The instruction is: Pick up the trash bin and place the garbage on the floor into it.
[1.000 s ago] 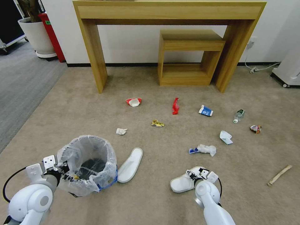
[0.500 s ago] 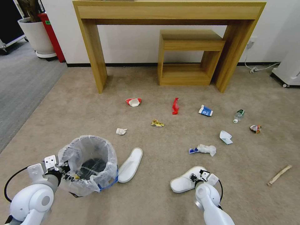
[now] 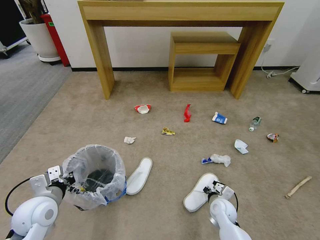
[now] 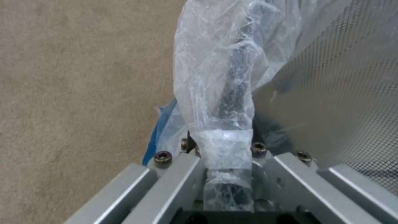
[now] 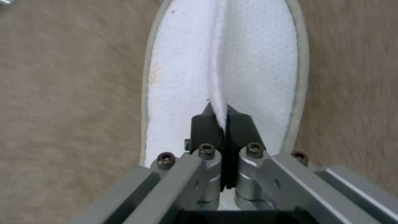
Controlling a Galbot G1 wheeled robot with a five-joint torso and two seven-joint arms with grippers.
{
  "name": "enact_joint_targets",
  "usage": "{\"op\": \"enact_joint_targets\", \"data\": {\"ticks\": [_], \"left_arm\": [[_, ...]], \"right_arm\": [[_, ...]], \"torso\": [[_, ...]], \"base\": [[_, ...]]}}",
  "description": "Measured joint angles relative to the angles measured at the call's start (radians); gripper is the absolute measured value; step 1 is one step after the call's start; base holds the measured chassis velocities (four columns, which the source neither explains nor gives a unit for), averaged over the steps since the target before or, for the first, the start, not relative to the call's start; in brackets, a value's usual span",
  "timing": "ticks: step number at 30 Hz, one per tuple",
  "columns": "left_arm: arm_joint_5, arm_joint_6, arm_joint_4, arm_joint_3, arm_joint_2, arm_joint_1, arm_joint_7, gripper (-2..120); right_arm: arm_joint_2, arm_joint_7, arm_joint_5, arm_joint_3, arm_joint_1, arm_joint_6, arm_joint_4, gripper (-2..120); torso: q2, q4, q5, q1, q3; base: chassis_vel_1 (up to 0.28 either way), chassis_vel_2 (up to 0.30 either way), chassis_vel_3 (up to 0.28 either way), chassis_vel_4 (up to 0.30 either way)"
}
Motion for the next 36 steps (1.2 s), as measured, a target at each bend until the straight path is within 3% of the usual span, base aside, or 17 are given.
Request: {"op": "enact_joint_targets", "data": {"ticks": [11, 18, 21, 22, 25, 26, 29, 34, 36], "left_arm": [[-0.065, 0.018, -0.051, -0.032, 0.015, 0.007, -0.022, 1], [-0.069, 0.020, -0.071, -0.039, 0.021, 0.024, -0.027, 1], [-0.067, 0.020, -0.087, -0.039, 0.016, 0.038, -0.027, 1], [-0.067, 0.020, -0.087, -0.039, 0.016, 0.038, -0.027, 1], [-0.065, 0.023, -0.106, -0.034, 0.012, 0.048, -0.028, 1], [-0.065, 0.023, -0.106, -0.034, 0.012, 0.048, -0.028, 1], [-0.056, 0.024, -0.124, -0.028, 0.009, 0.061, -0.028, 1], [-0.051, 0.024, -0.135, -0.024, 0.006, 0.068, -0.028, 1], [-0.044, 0.025, -0.148, -0.018, 0.001, 0.074, -0.028, 1]], "right_arm": [[-0.079, -0.069, 0.019, 0.000, -0.070, 0.023, 0.241, 0], [-0.145, -0.159, 0.030, -0.051, -0.055, 0.107, 0.399, 0], [-0.254, -0.190, 0.064, -0.126, 0.008, 0.151, 0.548, 0], [-0.254, -0.190, 0.064, -0.126, 0.008, 0.151, 0.548, 0], [-0.397, -0.235, 0.102, -0.213, 0.107, 0.203, 0.656, 0], [-0.397, -0.235, 0.102, -0.213, 0.107, 0.203, 0.656, 0], [-0.524, -0.317, 0.121, -0.320, 0.208, 0.285, 0.708, 0], [-0.582, -0.375, 0.122, -0.389, 0.271, 0.351, 0.706, 0], [-0.614, -0.433, 0.118, -0.462, 0.348, 0.413, 0.683, 0]], "torso": [[0.000, -0.0001, 0.0000, 0.000, 0.000], [0.000, 0.0000, 0.0002, 0.000, 0.000], [0.000, -0.0001, 0.0000, 0.000, 0.000], [0.000, -0.0001, 0.0000, 0.000, 0.000], [0.000, 0.0002, -0.0002, 0.000, 0.000], [0.000, 0.0002, -0.0002, 0.000, 0.000], [0.000, -0.0001, -0.0001, 0.000, 0.000], [0.000, 0.0000, 0.0001, 0.000, 0.000], [0.000, 0.0000, 0.0000, 0.000, 0.000]], "base": [[0.000, 0.000, 0.000, 0.000], [0.000, 0.000, 0.000, 0.000], [0.000, 0.000, 0.000, 0.000], [0.000, 0.000, 0.000, 0.000], [0.000, 0.000, 0.000, 0.000], [0.000, 0.000, 0.000, 0.000], [0.000, 0.000, 0.000, 0.000], [0.000, 0.000, 0.000, 0.000], [0.000, 0.000, 0.000, 0.000]]}}
